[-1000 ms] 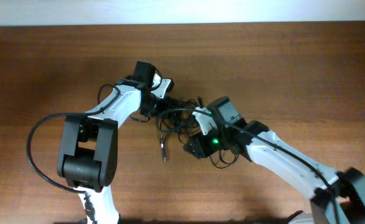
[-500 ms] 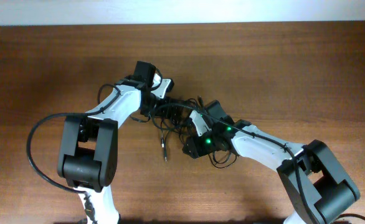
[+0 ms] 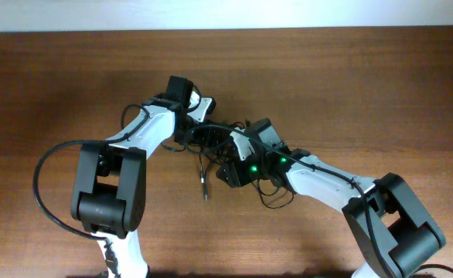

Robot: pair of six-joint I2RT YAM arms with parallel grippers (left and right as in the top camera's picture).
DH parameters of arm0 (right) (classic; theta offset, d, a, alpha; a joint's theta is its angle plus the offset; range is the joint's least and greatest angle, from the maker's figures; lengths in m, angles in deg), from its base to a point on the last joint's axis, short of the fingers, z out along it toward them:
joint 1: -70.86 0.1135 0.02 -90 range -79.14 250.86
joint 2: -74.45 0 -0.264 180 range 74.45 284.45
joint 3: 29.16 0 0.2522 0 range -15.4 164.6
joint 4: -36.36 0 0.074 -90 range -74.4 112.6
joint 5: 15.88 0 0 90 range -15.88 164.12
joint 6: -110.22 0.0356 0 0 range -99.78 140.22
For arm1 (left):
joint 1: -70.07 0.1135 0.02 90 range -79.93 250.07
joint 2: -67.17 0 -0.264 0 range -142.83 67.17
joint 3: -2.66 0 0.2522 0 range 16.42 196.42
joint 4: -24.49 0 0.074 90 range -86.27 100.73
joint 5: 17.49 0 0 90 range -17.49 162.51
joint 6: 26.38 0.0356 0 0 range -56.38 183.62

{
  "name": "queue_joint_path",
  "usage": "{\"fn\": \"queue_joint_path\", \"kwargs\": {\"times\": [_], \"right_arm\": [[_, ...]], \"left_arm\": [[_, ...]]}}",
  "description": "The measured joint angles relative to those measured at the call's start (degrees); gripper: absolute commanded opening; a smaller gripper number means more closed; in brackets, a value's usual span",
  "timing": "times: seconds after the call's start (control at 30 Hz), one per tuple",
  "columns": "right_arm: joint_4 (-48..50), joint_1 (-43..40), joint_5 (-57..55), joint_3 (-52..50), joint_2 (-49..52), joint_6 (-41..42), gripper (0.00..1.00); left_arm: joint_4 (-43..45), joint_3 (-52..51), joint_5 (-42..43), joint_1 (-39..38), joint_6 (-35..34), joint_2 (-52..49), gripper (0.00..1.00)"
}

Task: Untangle cables

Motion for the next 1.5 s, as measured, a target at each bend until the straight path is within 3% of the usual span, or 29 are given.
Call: {"fn": "queue_joint_path", "kwargs": {"times": [0.2, 0.5, 0.53, 0.7, 0.83, 0.9, 0.97, 1.2, 1.5], "right_arm": [[-1.16, 0.00, 0.02, 0.00, 0.96, 0.42, 0.57], [-6.21, 0.00, 6.32, 0.70, 3.96, 6.25, 0.21], [-6.32, 0.00, 6.49, 0.70, 3.98, 6.25, 0.04], [-6.69, -0.76, 12.00, 0.68, 3.78, 3.61, 0.04], [-6.49, -3.45, 18.67, 0.59, -8.20, 1.42, 0.06], [-6.23, -4.17, 19.45, 0.74, -16.09, 1.01, 0.22], [-6.34, -4.15, 19.41, 0.81, -18.36, 0.76, 0.32], [-9.90, -4.15, 12.87, 0.83, -12.35, 0.20, 0.45], [-2.89, -4.15, 10.08, 0.81, -1.84, 0.31, 0.47]], "left_arm": [[0.00, 0.00, 0.02, 0.02, 0.00, 0.00, 0.70], [0.00, 0.00, 0.02, 0.02, -0.02, 0.00, 0.70], [0.00, 0.00, 0.02, 0.02, 0.00, 0.00, 0.70], [0.00, 0.00, 0.00, 0.02, 0.00, 0.00, 0.70], [-0.02, 0.00, 0.02, 0.02, 0.00, 0.00, 0.70], [0.00, 0.00, 0.00, 0.00, -0.02, 0.00, 0.70], [0.00, 0.00, 0.02, 0.02, 0.00, 0.00, 0.70], [0.02, 0.00, -0.22, 0.02, 0.00, 0.00, 0.67], [0.00, 0.00, -0.39, 0.02, 0.00, 0.00, 0.68]]}}
